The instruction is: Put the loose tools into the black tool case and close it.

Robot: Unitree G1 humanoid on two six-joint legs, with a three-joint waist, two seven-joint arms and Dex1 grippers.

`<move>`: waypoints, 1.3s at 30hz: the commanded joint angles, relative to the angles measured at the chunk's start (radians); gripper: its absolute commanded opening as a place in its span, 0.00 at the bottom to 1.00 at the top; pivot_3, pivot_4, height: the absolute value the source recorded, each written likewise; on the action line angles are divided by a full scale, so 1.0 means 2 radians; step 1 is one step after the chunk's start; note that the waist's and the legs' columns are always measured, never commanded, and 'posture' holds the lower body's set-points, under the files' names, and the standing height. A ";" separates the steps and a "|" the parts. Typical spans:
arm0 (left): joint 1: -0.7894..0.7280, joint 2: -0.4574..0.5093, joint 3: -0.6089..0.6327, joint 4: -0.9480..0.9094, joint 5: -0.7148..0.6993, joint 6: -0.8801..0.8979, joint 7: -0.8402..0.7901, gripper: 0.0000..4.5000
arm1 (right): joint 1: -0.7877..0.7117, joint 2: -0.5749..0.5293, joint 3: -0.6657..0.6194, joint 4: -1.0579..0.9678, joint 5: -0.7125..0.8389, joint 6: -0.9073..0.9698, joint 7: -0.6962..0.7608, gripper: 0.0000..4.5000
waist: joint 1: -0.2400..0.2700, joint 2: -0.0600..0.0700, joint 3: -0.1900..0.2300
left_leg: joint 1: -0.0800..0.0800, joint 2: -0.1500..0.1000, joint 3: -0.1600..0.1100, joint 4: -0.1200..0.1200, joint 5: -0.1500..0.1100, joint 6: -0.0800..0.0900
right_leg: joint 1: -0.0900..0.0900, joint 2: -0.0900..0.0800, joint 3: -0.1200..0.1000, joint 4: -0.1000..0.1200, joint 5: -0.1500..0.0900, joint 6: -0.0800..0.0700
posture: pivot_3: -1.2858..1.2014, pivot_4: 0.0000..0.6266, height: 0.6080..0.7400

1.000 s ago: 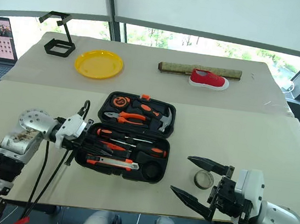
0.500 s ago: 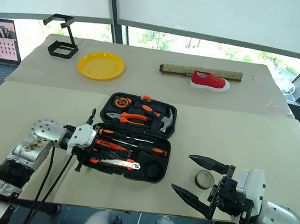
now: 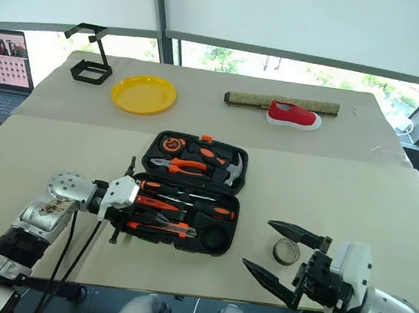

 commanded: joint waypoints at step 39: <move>0.146 0.042 0.130 -0.150 -0.119 -0.020 -0.037 1.00 | -0.137 -0.268 0.160 -0.010 -0.127 0.323 -0.105 0.78 | 0.002 -0.001 0.001 | -0.006 -0.001 0.000 0.000 -0.001 0.002 | -0.006 -0.001 0.000 -0.002 -0.001 0.000 | 0.52 0.24 1.00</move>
